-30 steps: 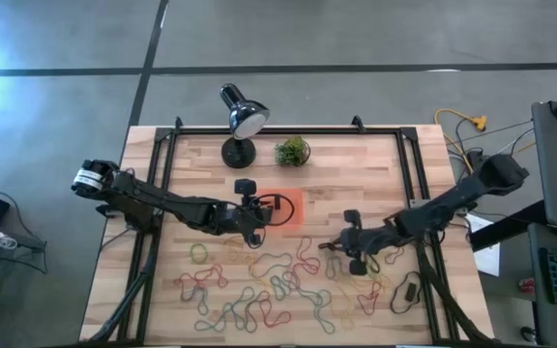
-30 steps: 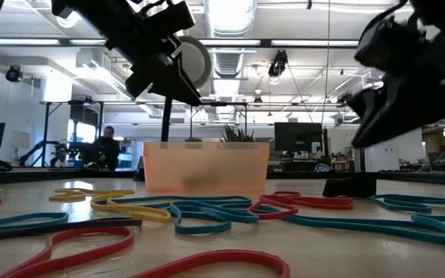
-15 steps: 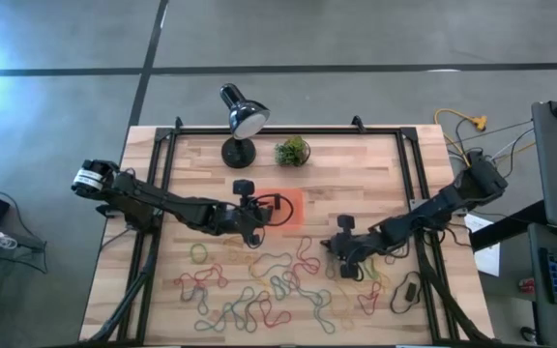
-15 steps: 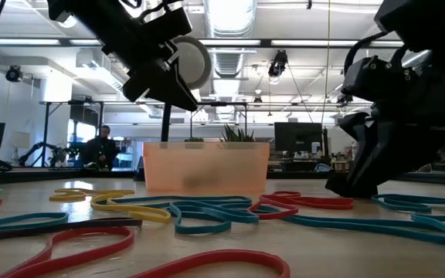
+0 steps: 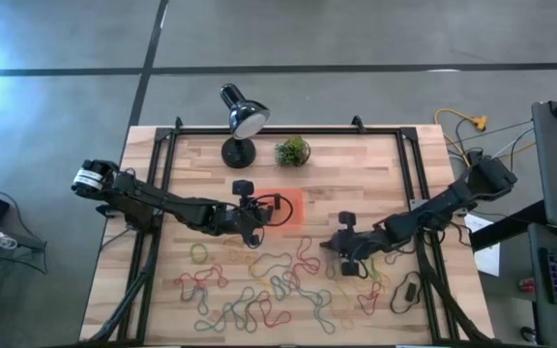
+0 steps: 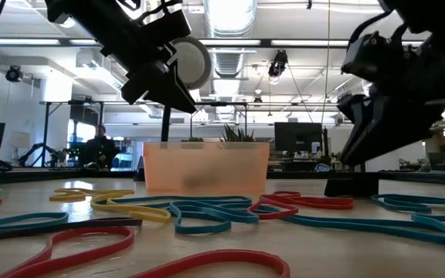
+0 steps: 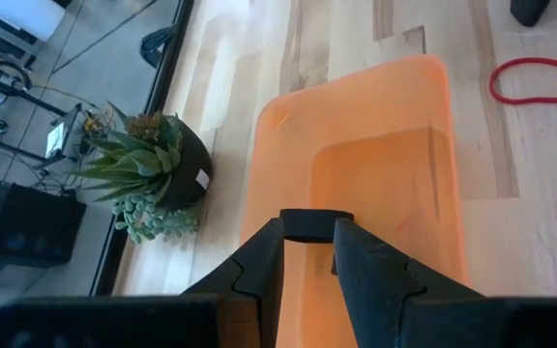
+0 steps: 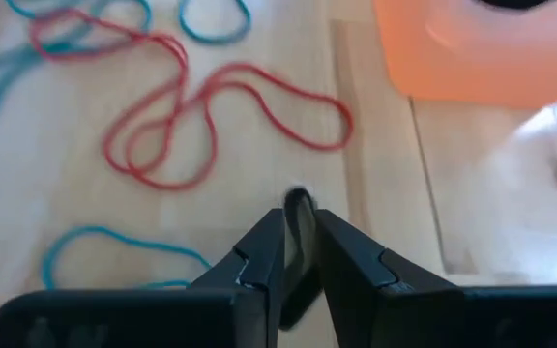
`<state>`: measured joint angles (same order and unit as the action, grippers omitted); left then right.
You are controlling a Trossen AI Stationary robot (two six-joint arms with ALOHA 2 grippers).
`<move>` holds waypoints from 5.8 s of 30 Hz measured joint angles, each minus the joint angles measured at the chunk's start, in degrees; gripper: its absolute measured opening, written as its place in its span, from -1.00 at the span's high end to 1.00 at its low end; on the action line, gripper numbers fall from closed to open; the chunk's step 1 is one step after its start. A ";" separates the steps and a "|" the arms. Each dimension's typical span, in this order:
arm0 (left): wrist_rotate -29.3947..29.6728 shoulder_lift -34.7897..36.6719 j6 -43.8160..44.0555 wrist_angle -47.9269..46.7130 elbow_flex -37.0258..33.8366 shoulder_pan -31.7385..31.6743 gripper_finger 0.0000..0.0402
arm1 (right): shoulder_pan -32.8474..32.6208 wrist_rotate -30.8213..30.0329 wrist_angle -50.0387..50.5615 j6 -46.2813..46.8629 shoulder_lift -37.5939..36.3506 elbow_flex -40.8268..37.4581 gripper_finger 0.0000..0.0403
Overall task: Pick and place rubber bands into bin
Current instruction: Put the black rubberband into the orange bin, then put the green rubberband into the orange bin
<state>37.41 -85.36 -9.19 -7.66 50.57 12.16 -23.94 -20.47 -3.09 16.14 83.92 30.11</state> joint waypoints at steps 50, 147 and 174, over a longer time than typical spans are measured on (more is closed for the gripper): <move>-0.95 0.00 3.00 -0.70 -1.30 0.81 0.60 | 20.85 3.18 -3.47 -26.90 1.55 17.35 0.96; -31.56 10.16 47.72 -34.71 -19.54 15.28 0.99 | 4.68 9.94 19.16 -15.65 2.87 23.87 0.68; -2.09 10.01 47.45 -35.45 -15.04 15.30 1.00 | 4.68 9.94 19.17 -14.75 2.87 23.87 0.71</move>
<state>35.32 -75.35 38.26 -43.11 35.52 27.46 -19.27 -10.52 16.08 1.39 86.78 53.98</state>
